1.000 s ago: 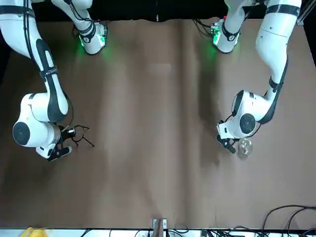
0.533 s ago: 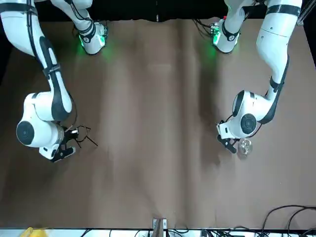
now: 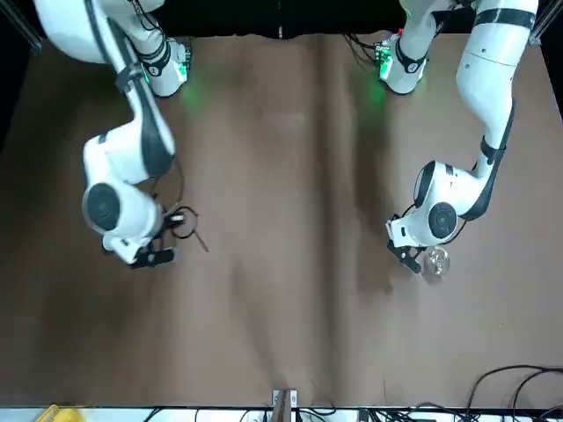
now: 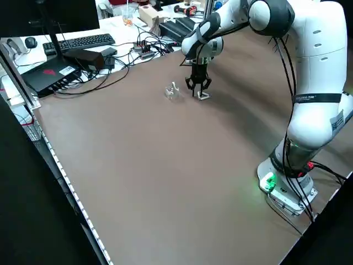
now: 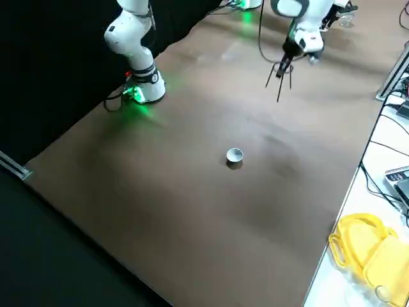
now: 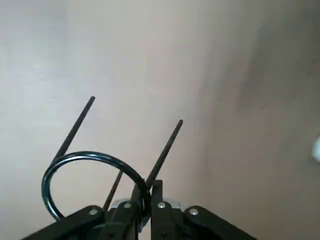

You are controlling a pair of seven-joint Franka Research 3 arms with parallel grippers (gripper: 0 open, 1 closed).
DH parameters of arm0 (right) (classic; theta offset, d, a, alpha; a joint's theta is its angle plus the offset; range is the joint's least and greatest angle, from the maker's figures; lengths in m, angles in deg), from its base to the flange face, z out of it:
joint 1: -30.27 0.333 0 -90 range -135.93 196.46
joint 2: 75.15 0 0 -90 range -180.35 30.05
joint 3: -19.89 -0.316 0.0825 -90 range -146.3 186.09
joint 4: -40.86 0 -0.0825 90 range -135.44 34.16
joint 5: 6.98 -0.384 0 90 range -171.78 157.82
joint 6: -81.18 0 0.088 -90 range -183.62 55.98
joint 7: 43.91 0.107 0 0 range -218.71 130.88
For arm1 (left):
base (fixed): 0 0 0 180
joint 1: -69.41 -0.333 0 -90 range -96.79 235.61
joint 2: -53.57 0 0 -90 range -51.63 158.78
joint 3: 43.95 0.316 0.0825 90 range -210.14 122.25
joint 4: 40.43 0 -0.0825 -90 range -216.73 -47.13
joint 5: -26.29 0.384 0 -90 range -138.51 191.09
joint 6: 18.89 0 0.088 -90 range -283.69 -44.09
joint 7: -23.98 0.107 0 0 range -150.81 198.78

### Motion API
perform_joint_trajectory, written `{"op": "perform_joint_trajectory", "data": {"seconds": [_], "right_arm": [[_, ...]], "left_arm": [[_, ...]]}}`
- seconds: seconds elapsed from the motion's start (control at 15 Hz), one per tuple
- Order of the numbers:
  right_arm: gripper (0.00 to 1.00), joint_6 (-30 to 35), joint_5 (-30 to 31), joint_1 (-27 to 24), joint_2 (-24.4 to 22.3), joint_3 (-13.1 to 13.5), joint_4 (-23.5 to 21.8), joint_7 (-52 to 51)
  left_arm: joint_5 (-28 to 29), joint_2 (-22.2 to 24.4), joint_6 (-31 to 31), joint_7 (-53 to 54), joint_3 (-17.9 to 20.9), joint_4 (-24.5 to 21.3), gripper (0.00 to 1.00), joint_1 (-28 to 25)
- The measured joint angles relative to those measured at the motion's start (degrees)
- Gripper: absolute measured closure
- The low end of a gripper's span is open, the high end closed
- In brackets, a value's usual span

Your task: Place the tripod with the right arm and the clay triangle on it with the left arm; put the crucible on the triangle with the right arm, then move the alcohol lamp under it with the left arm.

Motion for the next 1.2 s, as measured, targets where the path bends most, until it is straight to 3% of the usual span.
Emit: {"op": "perform_joint_trajectory", "data": {"seconds": [0.47,0.87,1.2], "right_arm": [[0.92,-2.93,-9.71,10.43,0.18,-0.02,0.19,19.73],[0.92,-13.28,-10.27,19.35,4.28,0.02,1.16,32.06],[0.92,-14.62,-10.27,20.9,11.13,0.12,10.27,32.77]], "left_arm": [[0.0,0.05,0.1,0.0,-0.12,-0.01,0.68,0.03],[-0.01,0.08,0.16,-0.03,-0.16,0.0,0.78,0.02],[0.0,0.22,0.33,-0.19,-0.25,-0.01,0.87,0.04]]}}
